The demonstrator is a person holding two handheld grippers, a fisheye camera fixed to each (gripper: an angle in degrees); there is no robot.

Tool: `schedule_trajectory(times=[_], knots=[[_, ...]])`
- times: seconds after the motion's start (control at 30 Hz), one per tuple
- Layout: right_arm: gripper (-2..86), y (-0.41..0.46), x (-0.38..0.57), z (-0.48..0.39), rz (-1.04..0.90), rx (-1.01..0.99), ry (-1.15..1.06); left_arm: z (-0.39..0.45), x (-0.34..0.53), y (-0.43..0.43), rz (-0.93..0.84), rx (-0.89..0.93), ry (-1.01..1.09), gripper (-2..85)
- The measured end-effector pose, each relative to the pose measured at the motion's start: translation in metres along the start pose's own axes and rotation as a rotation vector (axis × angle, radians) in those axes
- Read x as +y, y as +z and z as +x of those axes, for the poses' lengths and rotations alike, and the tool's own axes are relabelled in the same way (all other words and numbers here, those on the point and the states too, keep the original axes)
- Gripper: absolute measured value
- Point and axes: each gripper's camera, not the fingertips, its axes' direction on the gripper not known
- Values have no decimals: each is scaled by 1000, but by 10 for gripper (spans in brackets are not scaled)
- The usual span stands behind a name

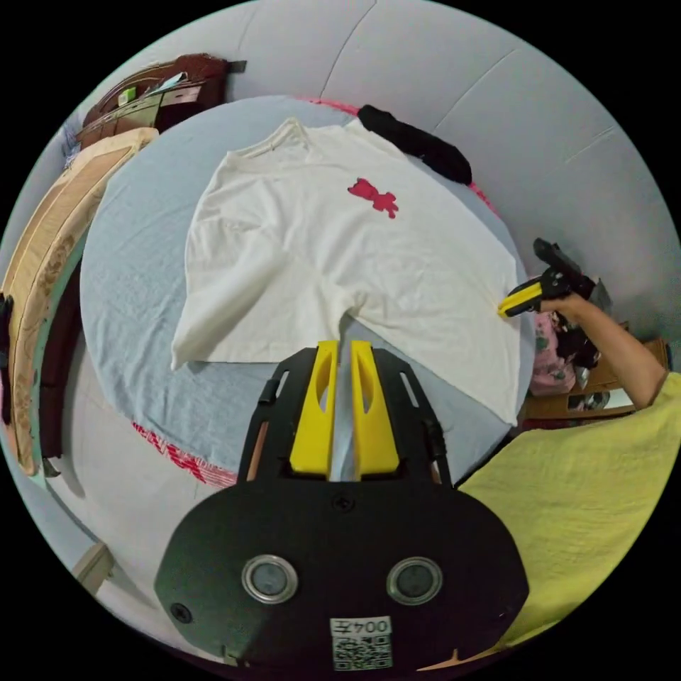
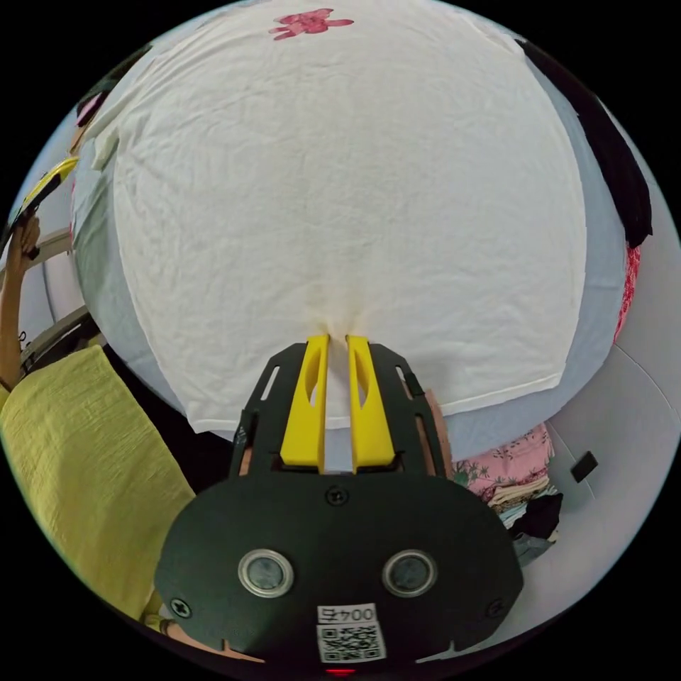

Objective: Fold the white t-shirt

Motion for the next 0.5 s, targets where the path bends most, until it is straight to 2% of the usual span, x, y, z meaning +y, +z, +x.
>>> schedule_trajectory(times=[0.13, 0.2, 0.5], knots=[[47, -2, 26, 14, 88, -57, -26, 65, 2, 23, -53, 110, 32, 23], [47, -3, 36, 18, 119, -68, -41, 125, 5, 56, -97, 127, 60, 20], [59, -6, 88, 30, 300, -60, -146, 282, -5, 182, -230, 18, -90, 4]])
